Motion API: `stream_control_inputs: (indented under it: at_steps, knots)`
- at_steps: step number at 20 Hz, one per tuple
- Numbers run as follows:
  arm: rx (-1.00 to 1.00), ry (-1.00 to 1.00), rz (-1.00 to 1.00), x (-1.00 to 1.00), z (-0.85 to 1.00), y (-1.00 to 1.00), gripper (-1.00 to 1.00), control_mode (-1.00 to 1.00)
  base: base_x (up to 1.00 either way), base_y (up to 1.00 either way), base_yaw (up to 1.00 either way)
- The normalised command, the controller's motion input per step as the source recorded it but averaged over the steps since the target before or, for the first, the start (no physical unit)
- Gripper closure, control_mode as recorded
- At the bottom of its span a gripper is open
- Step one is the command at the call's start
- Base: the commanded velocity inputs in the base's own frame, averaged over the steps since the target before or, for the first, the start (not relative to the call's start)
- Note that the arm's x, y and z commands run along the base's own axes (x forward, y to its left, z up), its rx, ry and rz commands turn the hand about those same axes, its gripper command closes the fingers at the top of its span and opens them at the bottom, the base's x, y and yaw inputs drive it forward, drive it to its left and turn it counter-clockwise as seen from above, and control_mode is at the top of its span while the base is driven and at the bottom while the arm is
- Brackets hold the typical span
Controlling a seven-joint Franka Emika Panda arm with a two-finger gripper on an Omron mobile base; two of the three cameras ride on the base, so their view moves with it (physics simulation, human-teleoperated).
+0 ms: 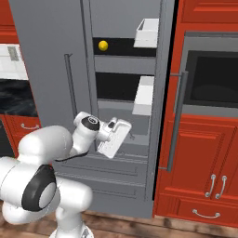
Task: Retrieve a lemon from the fridge and place it on the cutting board with the fish.
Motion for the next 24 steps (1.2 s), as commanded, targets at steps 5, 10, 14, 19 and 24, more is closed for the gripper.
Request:
stream_control_inputs:
  at_steps: [5, 10, 14, 19, 24]
  knots:
    - [0.51, -0.28, -0.16, 0.63, 0.0, 0.83, -1.0, -1.0, 0.0, 0.0, 0.0]
    - [0.72, -0.4, -0.28, 0.5, 0.0, 0.59, -1.0, -1.0, 0.0, 0.0, 0.0]
    - [0.68, -0.48, -0.31, 0.38, 0.0, 0.59, -1.0, -1.0, 0.0, 0.0, 0.0]
    - [0.47, -0.61, -0.27, 0.08, 0.23, 0.79, -1.0, -1.0, 0.0, 0.0, 0.0]
    - [0.21, -0.51, -0.07, -0.1, 0.76, 0.68, -1.0, -1.0, 0.0, 0.0, 0.0]
